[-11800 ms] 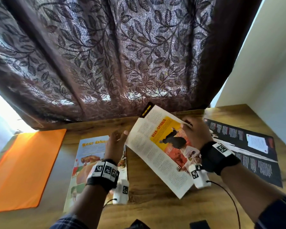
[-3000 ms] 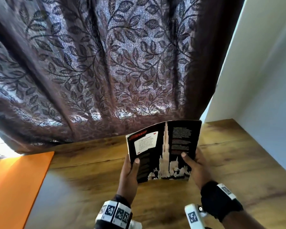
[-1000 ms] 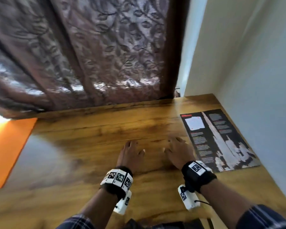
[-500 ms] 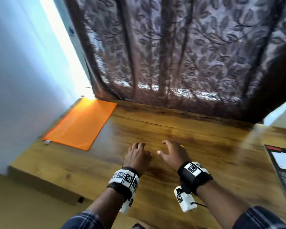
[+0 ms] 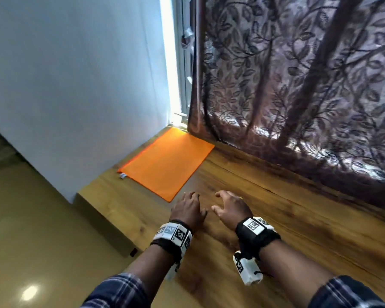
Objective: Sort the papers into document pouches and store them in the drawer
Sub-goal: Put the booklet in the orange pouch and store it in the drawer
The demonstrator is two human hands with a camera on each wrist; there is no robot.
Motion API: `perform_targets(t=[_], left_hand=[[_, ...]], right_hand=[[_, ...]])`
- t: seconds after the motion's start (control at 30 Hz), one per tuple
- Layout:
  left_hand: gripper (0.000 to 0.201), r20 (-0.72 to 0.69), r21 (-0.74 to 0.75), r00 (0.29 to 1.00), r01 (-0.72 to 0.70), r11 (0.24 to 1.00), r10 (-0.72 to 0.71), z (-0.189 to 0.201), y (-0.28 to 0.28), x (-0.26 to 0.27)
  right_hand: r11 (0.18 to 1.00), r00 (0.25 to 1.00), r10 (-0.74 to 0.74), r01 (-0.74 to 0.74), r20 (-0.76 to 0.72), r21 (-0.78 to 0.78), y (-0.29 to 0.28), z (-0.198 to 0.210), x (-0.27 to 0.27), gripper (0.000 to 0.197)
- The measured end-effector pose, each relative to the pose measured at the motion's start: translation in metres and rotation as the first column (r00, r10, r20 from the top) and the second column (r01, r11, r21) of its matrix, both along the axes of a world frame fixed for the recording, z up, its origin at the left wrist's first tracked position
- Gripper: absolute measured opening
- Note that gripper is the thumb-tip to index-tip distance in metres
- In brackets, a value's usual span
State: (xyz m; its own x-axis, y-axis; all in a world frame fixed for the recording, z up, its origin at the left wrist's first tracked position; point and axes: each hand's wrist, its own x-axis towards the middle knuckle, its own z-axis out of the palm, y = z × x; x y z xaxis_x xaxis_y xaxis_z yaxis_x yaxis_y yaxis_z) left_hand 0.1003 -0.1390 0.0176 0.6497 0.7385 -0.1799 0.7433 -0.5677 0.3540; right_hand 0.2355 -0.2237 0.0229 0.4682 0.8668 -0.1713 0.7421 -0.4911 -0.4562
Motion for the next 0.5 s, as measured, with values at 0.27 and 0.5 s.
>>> perform_targets(t=[0.27,0.5], left_hand=[[0.056,-0.122,0.043,0.992,-0.034,0.999,0.039,-0.012,0.066,0.005],[0.06,-0.214,0.027,0.976,-0.021,0.999,0.026,-0.043,0.083,-0.003]], right_hand=[[0.997,0.998,0.052,-0.05,0.029,-0.057,0.05,-0.007,-0.005,0.046],[0.995,0.996,0.083,-0.082,0.026,-0.051,0.083,-0.02,-0.002,0.045]])
